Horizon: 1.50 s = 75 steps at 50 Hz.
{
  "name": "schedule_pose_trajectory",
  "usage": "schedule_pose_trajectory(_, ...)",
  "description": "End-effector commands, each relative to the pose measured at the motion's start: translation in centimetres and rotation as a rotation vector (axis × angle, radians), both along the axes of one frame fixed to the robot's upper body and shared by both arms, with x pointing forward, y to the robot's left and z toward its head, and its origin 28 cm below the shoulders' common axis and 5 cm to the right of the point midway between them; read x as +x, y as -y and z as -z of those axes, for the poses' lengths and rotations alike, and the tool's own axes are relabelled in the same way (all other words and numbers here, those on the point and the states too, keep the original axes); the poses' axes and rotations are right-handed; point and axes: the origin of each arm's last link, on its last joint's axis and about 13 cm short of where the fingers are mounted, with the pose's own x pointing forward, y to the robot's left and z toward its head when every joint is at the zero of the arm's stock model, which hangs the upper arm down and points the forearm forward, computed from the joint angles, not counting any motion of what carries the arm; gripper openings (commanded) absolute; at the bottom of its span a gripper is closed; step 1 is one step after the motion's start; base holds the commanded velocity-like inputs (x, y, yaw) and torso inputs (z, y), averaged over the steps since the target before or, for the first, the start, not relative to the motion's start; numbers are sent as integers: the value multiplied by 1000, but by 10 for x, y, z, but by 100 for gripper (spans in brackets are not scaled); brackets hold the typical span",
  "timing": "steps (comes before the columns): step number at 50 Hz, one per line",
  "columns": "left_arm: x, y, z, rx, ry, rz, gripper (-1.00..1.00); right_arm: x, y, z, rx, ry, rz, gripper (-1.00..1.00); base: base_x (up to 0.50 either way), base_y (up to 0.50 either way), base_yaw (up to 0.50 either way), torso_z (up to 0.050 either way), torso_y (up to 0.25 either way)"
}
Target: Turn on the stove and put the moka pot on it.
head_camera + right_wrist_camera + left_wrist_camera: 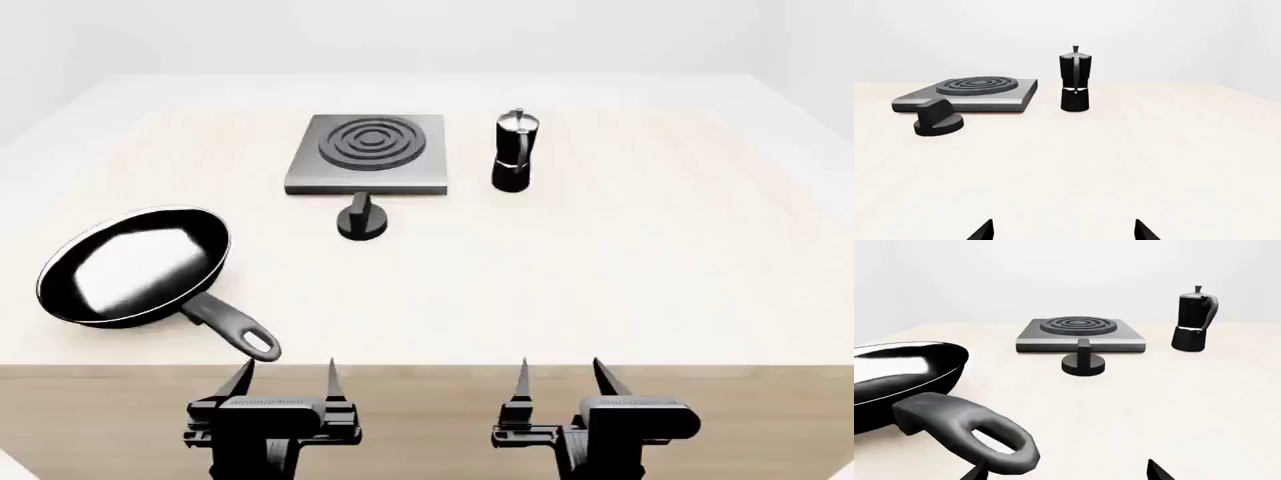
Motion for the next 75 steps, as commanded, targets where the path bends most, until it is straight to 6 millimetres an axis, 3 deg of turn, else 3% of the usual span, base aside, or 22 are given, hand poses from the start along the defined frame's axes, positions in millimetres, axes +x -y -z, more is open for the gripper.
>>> schedule_pose_trajectory(1, 0, 0, 1, 0, 0, 0, 100, 0, 0, 1, 0, 0, 0, 100, 0, 0, 0, 0, 0)
schedule_pose_trajectory(6, -4, 2, 1, 3, -11, 23, 100, 0, 0, 4, -20, -7, -4, 100, 0, 0, 0, 0, 0)
schedule_pose_trajectory(12, -2, 0, -12, 10, 13, 26, 100, 2, -1, -13, -23, 32, 0, 100, 0, 0, 0, 0, 0)
schedule_pose_trajectory(15, -4, -3, -39, 73, 95, 10, 100, 4, -1, -40, -54, 123, -4, 100, 0, 0, 0, 0, 0)
schedule_pose_trajectory(17, -5, -6, -63, 107, 164, -6, 100, 5, -1, -56, -49, 165, -7, 100, 0, 0, 0, 0, 0)
schedule_pose_trajectory(18, -6, -9, -84, 154, 229, -37, 100, 6, 0, -73, -54, 210, -3, 100, 0, 0, 0, 0, 0)
schedule_pose_trajectory(22, -13, -13, -129, 221, 335, -28, 100, 8, 1, -115, -65, 317, 0, 100, 0, 0, 0, 0, 0)
schedule_pose_trajectory(24, -18, -13, -143, 242, 374, -30, 100, 7, 2, -120, -63, 346, 0, 100, 0, 0, 0, 0, 0)
schedule_pose_trajectory(25, -24, -13, -152, 267, 400, -34, 100, 4, 1, -134, -68, 367, -5, 100, 0, 0, 0, 0, 0)
schedule_pose_trajectory(30, -43, -8, -174, 298, 486, -25, 100, -5, -2, -154, -76, 430, -26, 100, 0, 0, 0, 0, 0)
schedule_pose_trajectory(36, -49, -11, -177, 277, 517, -24, 100, -17, -4, -169, -74, 493, -28, 100, 0, 0, 0, 11, 15)
schedule_pose_trajectory(41, -48, -13, -171, 249, 503, -29, 100, -17, -3, -165, -65, 505, -30, 100, 0, 0, 0, 50, 90)
schedule_pose_trajectory(42, -48, -11, -174, 205, 543, -8, 100, -21, -3, -177, -67, 550, -34, 100, 0, 0, 0, 50, 92)
schedule_pose_trajectory(75, -52, -11, -175, 197, 545, -4, 100, -24, -5, -174, -48, 560, -33, 100, 0, 0, 0, 50, 90)
